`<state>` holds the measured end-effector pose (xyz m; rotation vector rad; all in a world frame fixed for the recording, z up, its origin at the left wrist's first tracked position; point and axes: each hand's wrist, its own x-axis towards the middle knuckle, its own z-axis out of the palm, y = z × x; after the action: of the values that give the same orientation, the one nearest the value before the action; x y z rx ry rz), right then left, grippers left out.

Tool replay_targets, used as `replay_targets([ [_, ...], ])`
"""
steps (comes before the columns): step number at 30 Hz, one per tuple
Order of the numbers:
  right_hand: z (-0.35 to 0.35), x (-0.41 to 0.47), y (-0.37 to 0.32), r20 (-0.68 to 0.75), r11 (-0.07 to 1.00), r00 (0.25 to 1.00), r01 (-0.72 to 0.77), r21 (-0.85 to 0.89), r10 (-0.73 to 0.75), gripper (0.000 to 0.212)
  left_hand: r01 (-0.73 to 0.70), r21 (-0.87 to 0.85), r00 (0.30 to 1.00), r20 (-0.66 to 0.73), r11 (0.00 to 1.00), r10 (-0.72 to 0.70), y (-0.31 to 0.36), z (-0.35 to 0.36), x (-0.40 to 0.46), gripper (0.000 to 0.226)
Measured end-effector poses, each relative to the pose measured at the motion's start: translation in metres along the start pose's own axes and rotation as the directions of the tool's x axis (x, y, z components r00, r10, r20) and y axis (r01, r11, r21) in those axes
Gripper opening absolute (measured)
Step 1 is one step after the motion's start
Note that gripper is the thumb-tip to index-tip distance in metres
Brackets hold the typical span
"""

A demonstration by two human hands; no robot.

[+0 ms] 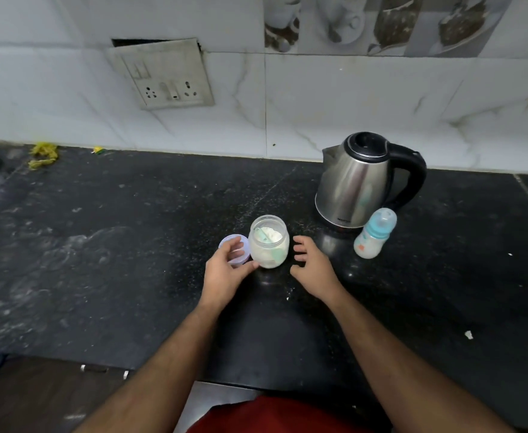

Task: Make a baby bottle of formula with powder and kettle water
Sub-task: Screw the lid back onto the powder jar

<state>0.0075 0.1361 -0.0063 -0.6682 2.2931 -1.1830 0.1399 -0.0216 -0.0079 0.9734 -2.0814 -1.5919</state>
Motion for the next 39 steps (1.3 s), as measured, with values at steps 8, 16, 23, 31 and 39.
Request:
replay_targets([
  [8,0.004,0.026,-0.011,0.101,0.999,0.995,0.025,0.028,-0.027,0.067,-0.095,0.134,0.966,0.253,0.986,0.059,0.026,0.007,0.043,0.107],
  [16,-0.002,0.022,-0.007,0.155,0.991,0.986,0.045,0.128,-0.065,0.07,-0.135,0.078,0.95,0.293,0.988,0.107,0.035,0.009,0.046,0.069],
  [23,-0.013,0.005,-0.014,0.145,0.944,0.974,0.121,0.306,-0.172,0.102,-0.065,-0.134,0.929,0.354,0.989,0.109,0.068,0.004,0.049,0.05],
  [31,-0.009,-0.001,-0.026,-0.107,0.924,0.982,0.181,0.336,-0.153,0.1,-0.018,-0.202,0.895,0.433,0.979,0.105,0.088,0.001,0.044,0.045],
  [39,-0.014,-0.005,-0.017,-0.132,0.938,0.986,0.136,0.319,-0.099,0.097,-0.167,0.555,0.971,0.237,0.815,0.038,0.024,-0.014,0.068,0.082],
])
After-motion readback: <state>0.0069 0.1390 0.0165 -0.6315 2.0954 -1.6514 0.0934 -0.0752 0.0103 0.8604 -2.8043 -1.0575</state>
